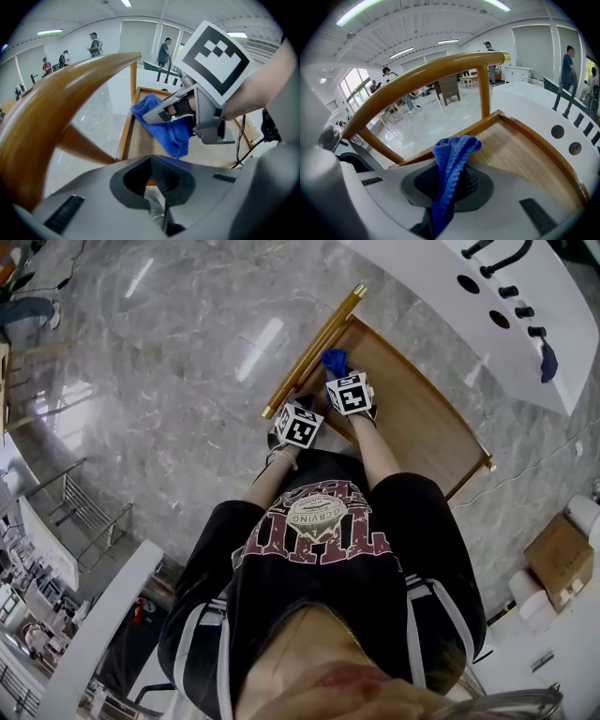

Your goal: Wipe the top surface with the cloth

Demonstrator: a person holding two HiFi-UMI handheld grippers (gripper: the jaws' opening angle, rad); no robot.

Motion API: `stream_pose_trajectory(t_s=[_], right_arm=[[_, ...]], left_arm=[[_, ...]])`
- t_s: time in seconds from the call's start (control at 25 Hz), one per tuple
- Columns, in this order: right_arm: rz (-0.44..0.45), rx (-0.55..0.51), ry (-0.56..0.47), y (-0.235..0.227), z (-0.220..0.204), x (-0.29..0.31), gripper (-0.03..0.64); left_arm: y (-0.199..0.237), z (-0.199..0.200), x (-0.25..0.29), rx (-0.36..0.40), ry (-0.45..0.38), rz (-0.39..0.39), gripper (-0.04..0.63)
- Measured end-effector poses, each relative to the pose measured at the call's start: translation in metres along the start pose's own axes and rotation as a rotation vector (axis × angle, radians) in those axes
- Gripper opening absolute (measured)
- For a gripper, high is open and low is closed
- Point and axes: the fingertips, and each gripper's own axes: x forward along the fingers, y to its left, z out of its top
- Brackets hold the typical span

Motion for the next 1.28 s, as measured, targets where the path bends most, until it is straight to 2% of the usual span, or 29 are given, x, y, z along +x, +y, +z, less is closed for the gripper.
stream_pose_trajectory(t_s=[0.44, 1.28], right_arm=[[-0.002, -0.001, 0.013, 0.005, 0.001, 0.002, 0.055], [0.146, -0.100, 0.061, 0.066, -0.024, 0.007, 0.055]], left_arm=[[0.014, -0.009, -0.005, -0.072, -0.011, 0.054, 0.046], [0.020, -0.027, -0.012, -0.158, -0.035, 0.124, 0.046]])
